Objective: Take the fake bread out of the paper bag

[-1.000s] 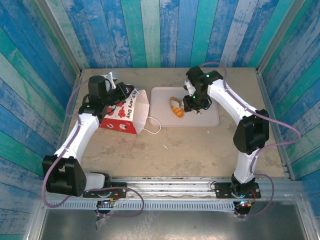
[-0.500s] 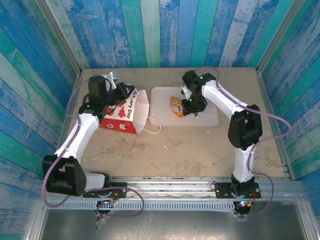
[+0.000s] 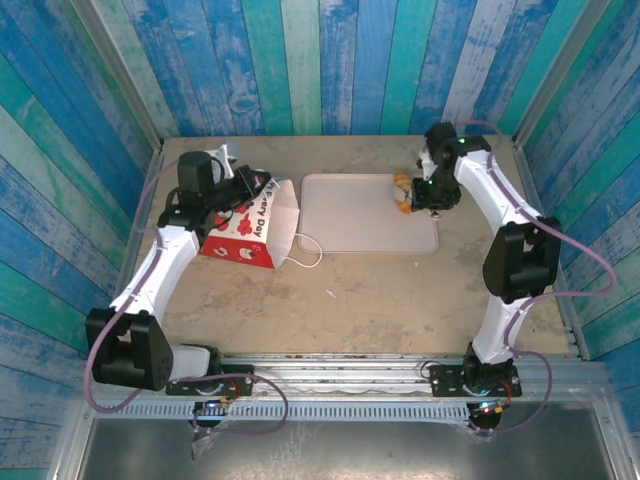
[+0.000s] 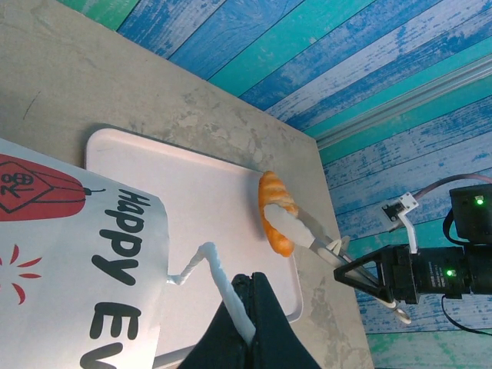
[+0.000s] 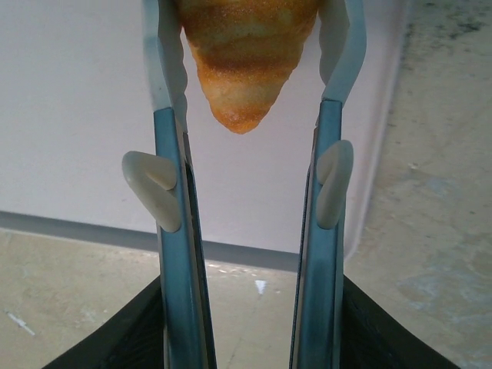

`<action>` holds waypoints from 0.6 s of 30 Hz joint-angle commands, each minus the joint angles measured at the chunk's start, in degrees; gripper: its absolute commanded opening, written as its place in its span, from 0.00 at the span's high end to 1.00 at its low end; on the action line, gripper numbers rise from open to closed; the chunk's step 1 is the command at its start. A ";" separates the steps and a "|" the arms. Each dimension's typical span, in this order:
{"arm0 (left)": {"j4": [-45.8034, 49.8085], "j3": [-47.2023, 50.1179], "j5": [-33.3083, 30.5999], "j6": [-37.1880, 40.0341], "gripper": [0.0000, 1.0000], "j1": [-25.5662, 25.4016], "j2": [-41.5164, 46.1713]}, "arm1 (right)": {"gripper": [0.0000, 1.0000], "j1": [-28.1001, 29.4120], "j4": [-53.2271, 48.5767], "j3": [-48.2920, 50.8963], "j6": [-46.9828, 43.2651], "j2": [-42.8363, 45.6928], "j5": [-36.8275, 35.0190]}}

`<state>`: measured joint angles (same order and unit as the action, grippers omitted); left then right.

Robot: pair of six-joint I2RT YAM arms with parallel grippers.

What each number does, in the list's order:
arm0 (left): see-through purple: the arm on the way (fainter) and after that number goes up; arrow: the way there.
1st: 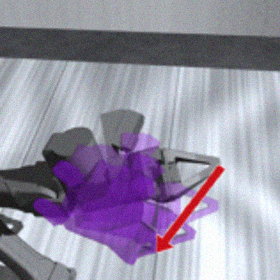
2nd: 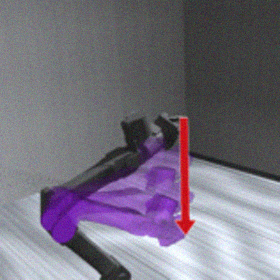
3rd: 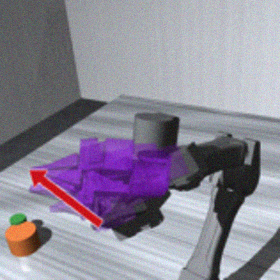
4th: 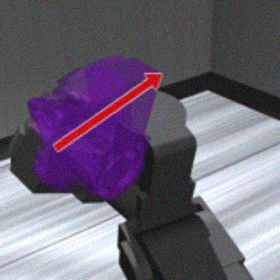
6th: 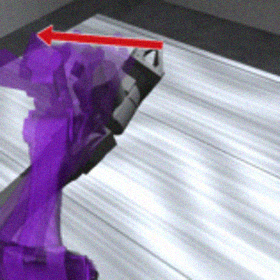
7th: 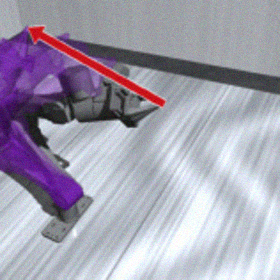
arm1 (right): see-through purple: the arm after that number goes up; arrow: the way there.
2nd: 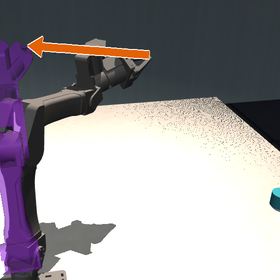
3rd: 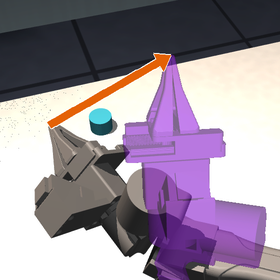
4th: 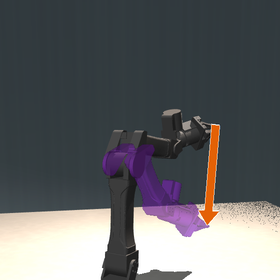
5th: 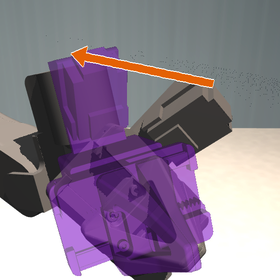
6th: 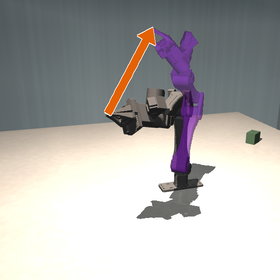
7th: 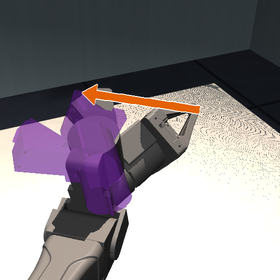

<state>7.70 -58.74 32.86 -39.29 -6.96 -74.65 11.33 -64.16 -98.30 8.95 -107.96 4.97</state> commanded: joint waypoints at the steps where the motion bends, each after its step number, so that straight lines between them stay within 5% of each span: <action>1: -1.07 -0.67 0.88 0.52 1.00 0.11 -1.69 | 0.51 -0.97 -1.84 -0.03 -1.09 0.60 -1.19; 18: -1.11 -0.94 0.89 0.59 1.00 0.11 -2.34 | 0.44 -3.43 -1.76 -0.76 -2.72 -3.44 -3.35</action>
<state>7.70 -58.74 33.15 -39.27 -6.96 -75.16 8.12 -65.14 -98.30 7.22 -111.70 2.94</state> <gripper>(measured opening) 0.044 0.560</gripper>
